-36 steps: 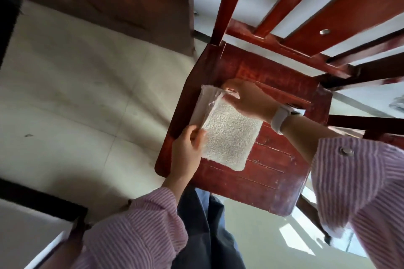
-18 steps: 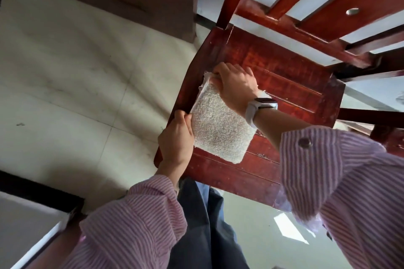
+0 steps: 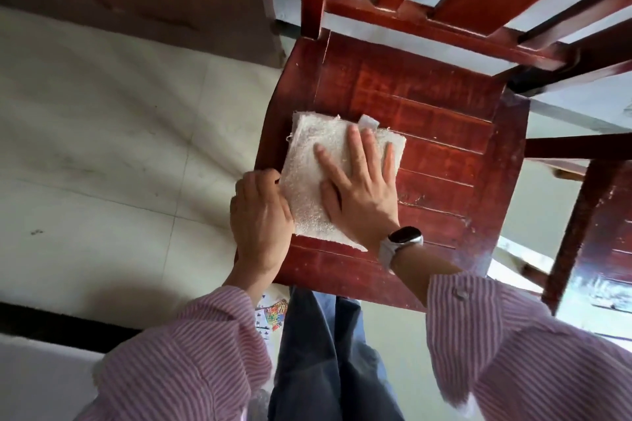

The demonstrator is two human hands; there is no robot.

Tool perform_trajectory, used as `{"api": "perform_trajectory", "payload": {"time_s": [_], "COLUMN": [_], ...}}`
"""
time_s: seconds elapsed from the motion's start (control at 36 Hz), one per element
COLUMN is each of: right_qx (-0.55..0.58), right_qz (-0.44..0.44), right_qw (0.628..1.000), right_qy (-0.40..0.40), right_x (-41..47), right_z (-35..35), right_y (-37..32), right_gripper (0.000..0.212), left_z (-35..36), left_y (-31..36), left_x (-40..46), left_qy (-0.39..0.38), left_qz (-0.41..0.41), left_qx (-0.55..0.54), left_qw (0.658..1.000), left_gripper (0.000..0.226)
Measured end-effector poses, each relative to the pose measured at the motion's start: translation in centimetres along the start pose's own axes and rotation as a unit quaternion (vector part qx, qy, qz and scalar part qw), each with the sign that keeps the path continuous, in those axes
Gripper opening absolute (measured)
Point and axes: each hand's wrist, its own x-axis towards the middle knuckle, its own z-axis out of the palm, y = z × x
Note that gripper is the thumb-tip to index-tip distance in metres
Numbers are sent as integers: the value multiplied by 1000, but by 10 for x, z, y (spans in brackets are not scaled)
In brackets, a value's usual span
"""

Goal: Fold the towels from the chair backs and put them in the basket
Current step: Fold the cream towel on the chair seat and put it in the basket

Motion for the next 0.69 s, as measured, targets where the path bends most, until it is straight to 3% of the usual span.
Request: {"api": "perform_trajectory", "payload": {"time_s": [0.08, 0.17, 0.25, 0.31, 0.36, 0.44, 0.5, 0.56, 0.61, 0.69], "right_qx": [-18, -26, 0, 60, 124, 231, 279, 318, 335, 371], "right_qz": [-12, -20, -20, -5, 73, 267, 372, 418, 430, 446], "right_qw": [1000, 999, 1000, 998, 988, 934, 885, 846, 825, 796], "right_qy": [13, 10, 0, 27, 54, 62, -8, -93, -147, -169], "right_x": [-1, -4, -3, -7, -20, -48, -61, -67, -66, -59], "right_z": [7, 10, 7, 2, -7, -19, -23, -23, -24, -33], "right_y": [4, 7, 7, 8, 7, 0, -5, -8, -11, -5], "right_gripper": [48, 48, 48, 49, 52, 67, 80, 83, 71, 50], "left_z": [-9, -7, 0, 1, -4, -13, -17, -17, -14, -15], "left_y": [7, 13, 9, 5, 5, 13, 21, 29, 35, 45], "left_x": [11, 27, 44, 51, 55, 65, 75, 84, 92, 100], "left_qy": [-18, -116, -203, -212, -197, -161, -166, -181, -201, -191], "left_qz": [102, 192, 196, 208, 225, 243, 243, 249, 246, 221], "left_qx": [-6, 29, 53, 68, 55, 42, 44, 48, 45, 41], "left_qw": [995, 974, 958, 952, 953, 956, 955, 950, 947, 956], "left_gripper": [46, 50, 54, 55, 54, 47, 49, 50, 45, 35]}}
